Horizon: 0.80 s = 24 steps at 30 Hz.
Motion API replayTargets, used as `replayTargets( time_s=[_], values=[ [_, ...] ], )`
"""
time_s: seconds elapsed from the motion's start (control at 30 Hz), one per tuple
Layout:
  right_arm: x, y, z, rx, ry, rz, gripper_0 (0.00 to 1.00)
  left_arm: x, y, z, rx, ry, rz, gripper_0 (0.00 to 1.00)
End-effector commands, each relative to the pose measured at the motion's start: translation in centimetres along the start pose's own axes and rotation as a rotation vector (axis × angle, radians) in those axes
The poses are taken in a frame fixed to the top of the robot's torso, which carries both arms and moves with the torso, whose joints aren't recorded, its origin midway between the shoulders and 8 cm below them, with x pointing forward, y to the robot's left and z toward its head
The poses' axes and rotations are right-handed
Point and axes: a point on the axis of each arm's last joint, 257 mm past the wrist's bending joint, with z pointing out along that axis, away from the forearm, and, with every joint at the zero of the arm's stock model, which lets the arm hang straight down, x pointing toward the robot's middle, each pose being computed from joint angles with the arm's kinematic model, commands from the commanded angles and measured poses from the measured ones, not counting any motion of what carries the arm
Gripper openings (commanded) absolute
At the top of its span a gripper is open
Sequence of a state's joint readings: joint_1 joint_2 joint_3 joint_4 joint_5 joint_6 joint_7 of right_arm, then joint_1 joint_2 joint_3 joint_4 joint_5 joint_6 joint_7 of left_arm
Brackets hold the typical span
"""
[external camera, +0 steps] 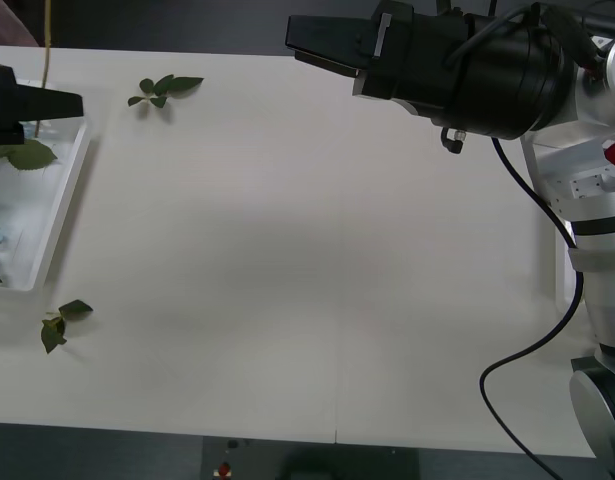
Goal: Put the red flowers into the right box and the blue flowers into the left box
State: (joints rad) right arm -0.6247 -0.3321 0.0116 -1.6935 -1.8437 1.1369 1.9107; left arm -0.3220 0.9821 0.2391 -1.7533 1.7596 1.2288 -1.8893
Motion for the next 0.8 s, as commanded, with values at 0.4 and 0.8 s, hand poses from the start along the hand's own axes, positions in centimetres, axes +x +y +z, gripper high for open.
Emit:
replayTargets(
  time_s=[0.4,0.8],
  values=[
    [-0.4,-2.5,-6.1,0.188,0.114,-0.114,1.00,6.4,15.7,-15.8,-0.524,0.135,-0.122,0.00],
    [1.5,-4.5,-12.1,0.299,0.290,-0.360,1.00,15.7,19.8,-22.2,-0.587,0.290,-0.056,0.00]
  ],
)
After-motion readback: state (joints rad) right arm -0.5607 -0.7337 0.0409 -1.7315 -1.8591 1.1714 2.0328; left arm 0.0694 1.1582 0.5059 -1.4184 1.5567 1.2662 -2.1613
